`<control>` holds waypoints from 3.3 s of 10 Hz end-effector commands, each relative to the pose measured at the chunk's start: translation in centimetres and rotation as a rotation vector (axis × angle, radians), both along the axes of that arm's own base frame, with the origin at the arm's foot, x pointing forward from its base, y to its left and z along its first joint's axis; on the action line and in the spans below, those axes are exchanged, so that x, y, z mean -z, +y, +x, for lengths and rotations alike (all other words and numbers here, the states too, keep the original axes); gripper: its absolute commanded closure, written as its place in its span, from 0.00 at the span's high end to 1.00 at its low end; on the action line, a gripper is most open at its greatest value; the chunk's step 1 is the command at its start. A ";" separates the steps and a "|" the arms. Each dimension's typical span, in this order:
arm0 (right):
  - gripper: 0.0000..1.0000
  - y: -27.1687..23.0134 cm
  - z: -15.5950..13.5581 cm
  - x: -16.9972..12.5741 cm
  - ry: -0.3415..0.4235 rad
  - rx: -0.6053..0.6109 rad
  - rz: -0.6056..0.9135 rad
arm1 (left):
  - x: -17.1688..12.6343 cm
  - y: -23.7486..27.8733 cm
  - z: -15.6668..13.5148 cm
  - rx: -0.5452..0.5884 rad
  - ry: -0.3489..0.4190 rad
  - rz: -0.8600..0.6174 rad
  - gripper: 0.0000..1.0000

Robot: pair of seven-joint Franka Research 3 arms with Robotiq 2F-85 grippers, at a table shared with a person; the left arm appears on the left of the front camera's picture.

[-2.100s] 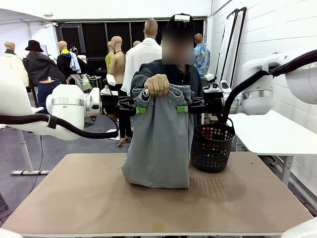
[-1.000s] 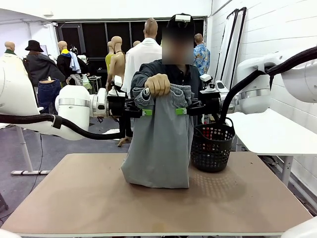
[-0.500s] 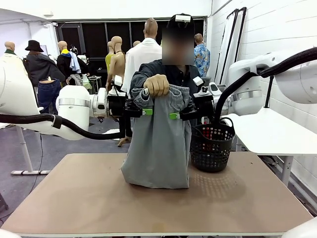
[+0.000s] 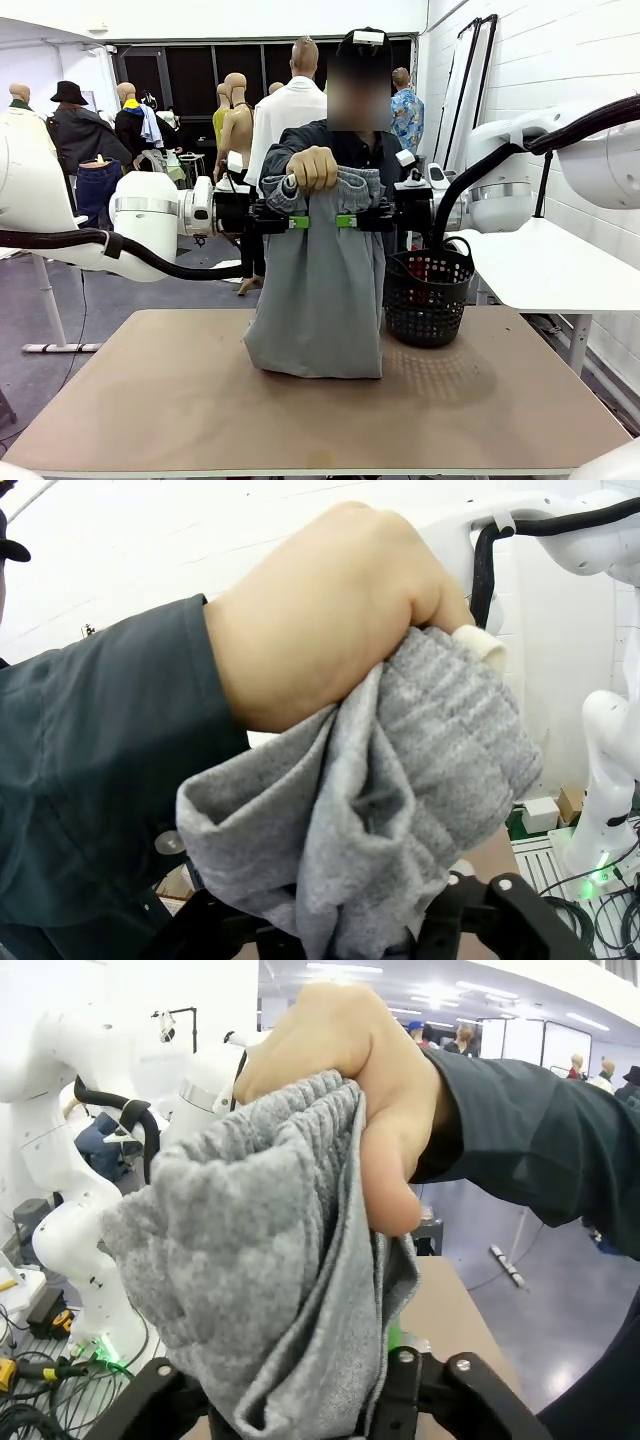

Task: Fold the training pants.
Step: Release the ends of the Training pants and then grab the overlapped ends, then fold the Training pants in half.

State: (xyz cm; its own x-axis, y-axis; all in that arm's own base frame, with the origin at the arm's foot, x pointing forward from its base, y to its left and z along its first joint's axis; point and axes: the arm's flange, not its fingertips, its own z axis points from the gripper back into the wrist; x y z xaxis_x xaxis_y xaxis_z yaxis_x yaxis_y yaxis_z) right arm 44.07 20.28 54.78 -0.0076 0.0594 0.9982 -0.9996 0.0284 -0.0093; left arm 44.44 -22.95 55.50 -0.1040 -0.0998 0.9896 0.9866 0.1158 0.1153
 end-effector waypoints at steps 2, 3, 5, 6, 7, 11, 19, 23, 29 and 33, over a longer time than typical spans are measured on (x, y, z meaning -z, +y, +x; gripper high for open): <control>0.00 0.3 0.1 0.5 0.057 -0.028 0.025 | -0.3 0.3 0.1 0.017 0.019 0.005 0.00; 0.00 0.2 0.1 0.6 0.061 -0.034 0.020 | -0.2 0.4 0.3 0.012 0.028 -0.005 0.00; 0.00 -0.1 0.3 0.3 0.050 -0.032 0.011 | 0.0 0.5 0.4 0.016 0.039 0.020 0.00; 0.00 -0.3 0.4 0.1 0.045 -0.027 0.006 | 0.2 0.8 0.5 0.006 0.044 0.029 0.00; 0.00 -0.4 0.5 0.1 0.041 -0.026 -0.005 | 0.3 1.2 0.7 -0.008 0.045 0.025 0.00; 0.00 -0.4 0.8 0.4 0.000 0.011 -0.044 | 0.0 -0.2 1.6 -0.099 -0.003 0.215 0.00; 0.00 -0.3 0.2 0.7 0.032 -0.022 -0.020 | 0.5 0.6 0.8 -0.034 0.003 0.069 0.00; 0.00 -0.3 0.2 0.7 0.032 -0.022 -0.020 | 0.5 0.6 0.8 -0.034 0.003 0.069 0.00; 0.00 -0.3 0.2 0.7 0.032 -0.022 -0.020 | 0.5 0.6 0.8 -0.034 0.003 0.069 0.00; 0.00 -0.3 0.2 0.7 0.032 -0.022 -0.020 | 0.5 0.6 0.8 -0.034 0.003 0.069 0.00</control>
